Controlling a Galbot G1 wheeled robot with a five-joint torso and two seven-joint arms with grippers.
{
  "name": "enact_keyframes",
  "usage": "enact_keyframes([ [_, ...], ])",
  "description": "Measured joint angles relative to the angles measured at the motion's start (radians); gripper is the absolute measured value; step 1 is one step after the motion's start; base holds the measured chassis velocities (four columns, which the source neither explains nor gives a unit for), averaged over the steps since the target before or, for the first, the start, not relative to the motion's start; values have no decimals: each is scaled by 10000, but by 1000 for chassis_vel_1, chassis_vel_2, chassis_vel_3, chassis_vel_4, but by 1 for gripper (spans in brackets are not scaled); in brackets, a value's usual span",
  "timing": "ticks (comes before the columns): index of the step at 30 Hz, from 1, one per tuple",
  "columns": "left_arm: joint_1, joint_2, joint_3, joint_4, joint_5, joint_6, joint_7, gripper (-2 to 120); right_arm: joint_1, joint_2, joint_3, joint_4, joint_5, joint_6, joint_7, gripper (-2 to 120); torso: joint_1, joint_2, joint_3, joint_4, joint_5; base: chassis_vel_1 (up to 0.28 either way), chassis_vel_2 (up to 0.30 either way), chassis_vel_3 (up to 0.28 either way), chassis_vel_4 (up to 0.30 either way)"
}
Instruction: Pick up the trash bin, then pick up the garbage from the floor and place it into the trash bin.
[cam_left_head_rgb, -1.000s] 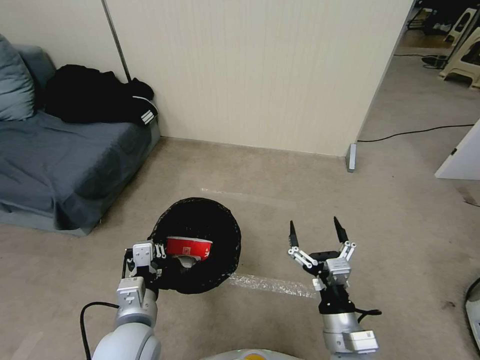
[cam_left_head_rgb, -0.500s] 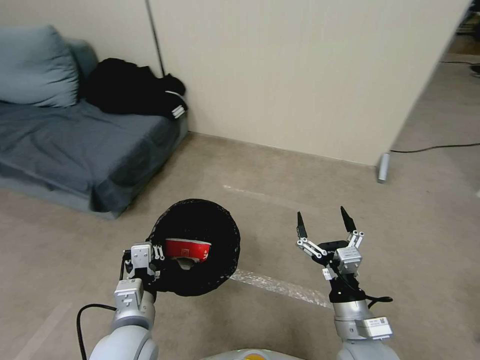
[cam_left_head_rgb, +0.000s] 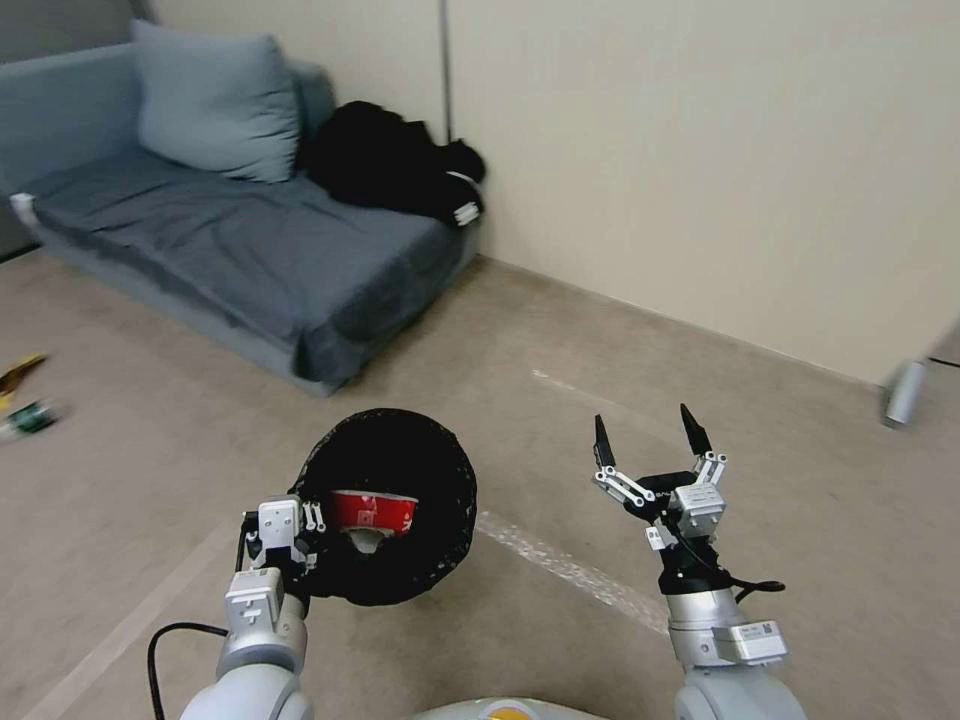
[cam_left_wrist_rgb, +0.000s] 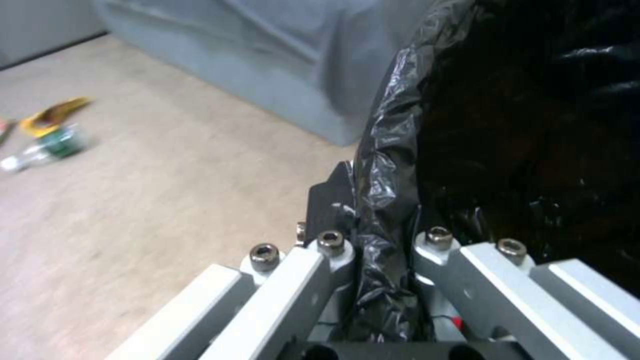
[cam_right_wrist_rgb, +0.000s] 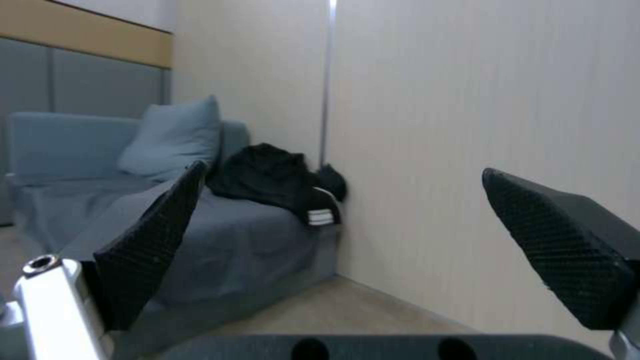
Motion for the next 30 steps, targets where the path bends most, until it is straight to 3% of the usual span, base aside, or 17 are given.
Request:
enact_keyframes([
  [30,595,-254,186,-314,390,-304,45,3,55,-150,-640,132,107,233,212,100,0,0,0,0,1,125,124,123,123],
])
